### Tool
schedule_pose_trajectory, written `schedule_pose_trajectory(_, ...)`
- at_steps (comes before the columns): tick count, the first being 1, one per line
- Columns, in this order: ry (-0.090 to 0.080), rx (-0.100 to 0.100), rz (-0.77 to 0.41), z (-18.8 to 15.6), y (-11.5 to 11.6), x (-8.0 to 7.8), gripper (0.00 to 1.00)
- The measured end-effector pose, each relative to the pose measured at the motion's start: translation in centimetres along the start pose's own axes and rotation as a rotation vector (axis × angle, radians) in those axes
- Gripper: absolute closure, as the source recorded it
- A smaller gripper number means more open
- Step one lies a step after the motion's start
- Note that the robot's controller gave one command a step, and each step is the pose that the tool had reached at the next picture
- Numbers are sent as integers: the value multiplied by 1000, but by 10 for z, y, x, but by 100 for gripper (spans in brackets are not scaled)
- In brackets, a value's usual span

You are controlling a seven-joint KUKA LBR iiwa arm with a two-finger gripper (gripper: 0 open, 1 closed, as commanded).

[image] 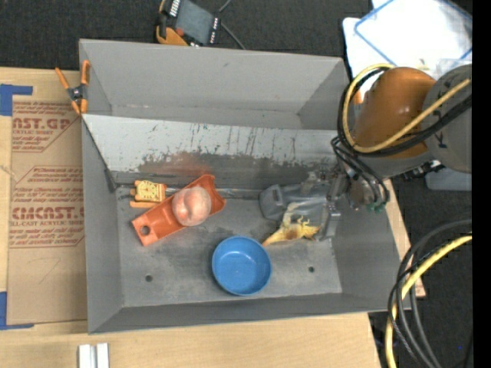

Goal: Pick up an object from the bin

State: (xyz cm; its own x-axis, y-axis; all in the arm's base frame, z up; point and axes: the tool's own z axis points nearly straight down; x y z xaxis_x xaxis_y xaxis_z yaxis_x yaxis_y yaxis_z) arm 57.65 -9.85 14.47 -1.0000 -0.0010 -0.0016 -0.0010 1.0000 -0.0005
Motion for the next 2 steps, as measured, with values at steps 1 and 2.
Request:
schedule_pose_trajectory(1,0,0,0,0,0,0,0)
schedule_pose_trajectory(2,-33,9,-109,63,-7,-7,0)
